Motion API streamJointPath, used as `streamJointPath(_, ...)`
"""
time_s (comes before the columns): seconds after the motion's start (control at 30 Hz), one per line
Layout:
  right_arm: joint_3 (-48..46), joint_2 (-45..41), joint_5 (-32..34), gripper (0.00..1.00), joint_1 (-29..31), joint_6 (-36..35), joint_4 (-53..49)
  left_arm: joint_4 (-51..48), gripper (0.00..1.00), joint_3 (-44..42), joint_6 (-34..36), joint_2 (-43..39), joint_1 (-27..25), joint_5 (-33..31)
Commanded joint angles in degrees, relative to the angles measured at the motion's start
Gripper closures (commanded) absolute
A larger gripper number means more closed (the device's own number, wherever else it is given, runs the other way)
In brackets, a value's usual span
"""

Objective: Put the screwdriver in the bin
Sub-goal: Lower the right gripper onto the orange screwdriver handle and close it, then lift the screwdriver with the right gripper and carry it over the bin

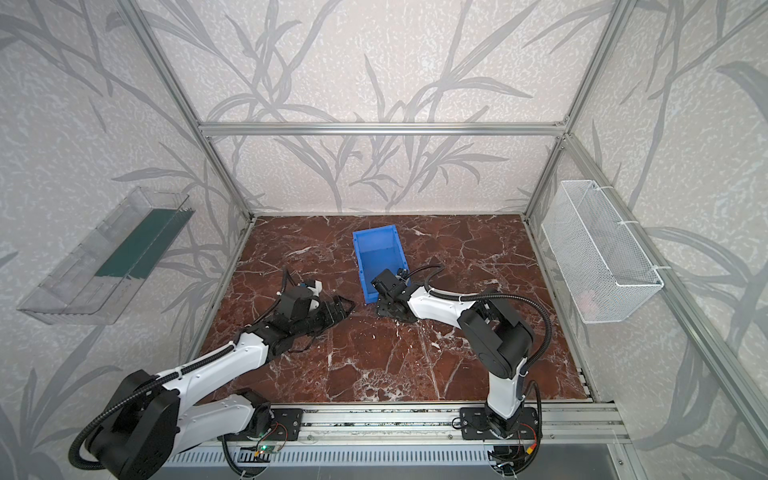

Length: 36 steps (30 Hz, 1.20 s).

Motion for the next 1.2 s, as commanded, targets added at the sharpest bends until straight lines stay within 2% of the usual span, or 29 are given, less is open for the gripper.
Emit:
streamJointPath(0.0, -2.4, 1.5, 1.1, 0.34, -0.9, 0.1, -1.8, -0.9, 0.01, 0.8, 0.9, -0.8, -0.2, -1.1)
streamJointPath(0.27, -10.8, -4.2, 2.7, 0.56, -3.7, -0.7, -0.4, -0.5, 0.01, 2.4, 1.1, 1.1, -0.8, -0.6)
streamJointPath(0.4, -16.1, -8.5, 2.3, 0.71, -7.7, -0.9, 0.7, -1.0, 0.01, 3.1, 1.7, 1.8, -1.2, -0.7)
streamJointPath(0.6, -22.1, -15.9, 2.2, 0.84, -15.4, -3.7, 1.3, -0.7, 0.01, 3.6, 1.5, 2.2, -1.9, -0.9)
streamJointPath(0.8, -23.6, -20.7, 3.8, 0.92, -20.7, -8.1, -0.4, -1.5, 0.01, 5.7, 2.3, 3.2, -3.0, -0.3)
streamJointPath(0.9, -23.0, -23.1, 3.7, 0.92, -22.1, -10.1, -1.0, -1.5, 0.01, 6.7, 2.3, 3.2, -3.7, -0.4)
streamJointPath(1.03, -19.6, -26.3, 3.4, 0.92, -22.4, -14.9, -2.3, -1.6, 0.01, 8.2, 2.7, 3.4, -4.4, -0.1)
streamJointPath(1.17, -13.7, -28.6, -0.6, 0.92, -22.4, -21.8, -4.0, -5.1, 0.01, 11.8, 5.6, 3.5, -4.4, 1.0)
